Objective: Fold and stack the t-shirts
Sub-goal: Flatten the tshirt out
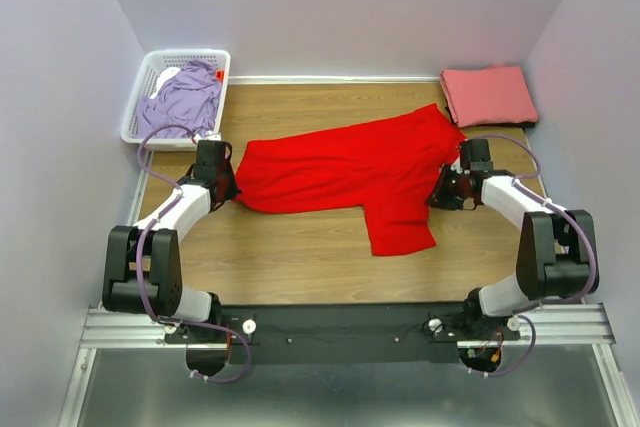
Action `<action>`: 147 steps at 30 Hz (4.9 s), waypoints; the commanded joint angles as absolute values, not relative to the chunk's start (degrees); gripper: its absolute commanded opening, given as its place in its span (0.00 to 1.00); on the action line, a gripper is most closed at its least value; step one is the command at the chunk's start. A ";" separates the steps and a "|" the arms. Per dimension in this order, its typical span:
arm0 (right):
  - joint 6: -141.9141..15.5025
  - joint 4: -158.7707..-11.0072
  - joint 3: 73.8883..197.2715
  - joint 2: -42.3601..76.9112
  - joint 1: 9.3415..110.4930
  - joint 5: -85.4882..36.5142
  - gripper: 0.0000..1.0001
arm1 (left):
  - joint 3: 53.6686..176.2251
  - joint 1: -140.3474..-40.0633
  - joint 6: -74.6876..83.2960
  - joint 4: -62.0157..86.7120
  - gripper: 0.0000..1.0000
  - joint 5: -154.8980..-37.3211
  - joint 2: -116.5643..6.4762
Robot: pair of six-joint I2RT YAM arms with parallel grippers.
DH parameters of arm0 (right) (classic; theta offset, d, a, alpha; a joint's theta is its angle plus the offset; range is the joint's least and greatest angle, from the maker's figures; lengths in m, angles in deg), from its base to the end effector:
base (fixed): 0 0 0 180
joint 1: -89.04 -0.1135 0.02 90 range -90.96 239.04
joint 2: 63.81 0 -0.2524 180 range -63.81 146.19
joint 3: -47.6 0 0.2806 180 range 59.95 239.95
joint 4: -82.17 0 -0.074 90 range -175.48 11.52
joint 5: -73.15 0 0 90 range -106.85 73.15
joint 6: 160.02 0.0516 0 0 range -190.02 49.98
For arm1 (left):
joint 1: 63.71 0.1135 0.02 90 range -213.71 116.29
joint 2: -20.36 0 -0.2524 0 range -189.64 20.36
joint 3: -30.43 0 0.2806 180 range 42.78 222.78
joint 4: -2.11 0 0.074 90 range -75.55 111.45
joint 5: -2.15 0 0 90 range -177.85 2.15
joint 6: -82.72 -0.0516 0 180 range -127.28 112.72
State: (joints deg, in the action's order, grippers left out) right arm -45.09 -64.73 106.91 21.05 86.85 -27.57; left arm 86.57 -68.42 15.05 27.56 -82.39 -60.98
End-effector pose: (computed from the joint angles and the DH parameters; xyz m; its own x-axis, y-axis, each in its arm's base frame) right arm 0.3148 0.0216 0.1374 -0.8305 0.3827 -0.4048 0.2380 0.9007 0.3633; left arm 0.3147 -0.0210 0.1466 -0.7211 -0.3201 -0.6145 -0.2728 0.9464 -0.1728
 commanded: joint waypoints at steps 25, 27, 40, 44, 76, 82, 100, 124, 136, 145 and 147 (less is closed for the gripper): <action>-48.13 -58.34 119.81 30.43 86.85 -14.59 0.46 | 86.37 -68.01 14.52 26.85 0.00 -79.41 -57.33; -47.79 -54.66 115.95 25.51 86.76 -11.84 0.48 | 86.37 -68.01 14.61 26.85 0.00 -79.67 -57.51; -44.89 -47.25 105.39 19.69 85.71 -15.97 0.54 | 86.64 -68.01 14.61 26.41 0.00 -80.82 -57.86; -43.66 -47.43 106.79 20.74 83.16 -13.51 0.55 | 86.64 -68.10 14.61 26.32 0.00 -80.99 -57.86; -40.75 -53.14 107.76 22.41 80.17 -9.29 0.54 | 86.46 -68.01 14.26 26.49 0.00 -80.29 -56.72; -41.02 -55.33 106.53 24.43 80.17 -8.67 0.54 | 86.46 -68.01 14.26 26.49 0.00 -80.64 -56.72; -42.25 -57.10 104.76 26.02 79.90 -14.20 0.02 | 86.37 -68.10 14.70 25.53 0.00 -83.72 -57.33; -57.88 -50.42 155.04 -4.20 80.43 -0.59 0.01 | 131.03 -68.10 14.62 41.44 0.00 -72.03 -37.15; -68.52 -50.42 169.97 -14.33 80.34 -1.99 0.01 | 141.91 -68.98 11.01 44.07 0.00 -72.02 -26.39; -69.49 -50.59 168.94 -4.58 80.34 -3.40 0.01 | 135.09 -69.24 8.10 39.86 0.00 -75.45 -35.00; -68.88 -50.77 163.17 -0.80 80.34 -2.96 0.01 | 130.08 -69.24 8.10 36.35 0.00 -76.77 -37.99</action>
State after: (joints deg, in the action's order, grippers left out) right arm -67.41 -52.58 170.16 -7.05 80.27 -4.49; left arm 136.16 -69.42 10.42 38.96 -75.79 -33.53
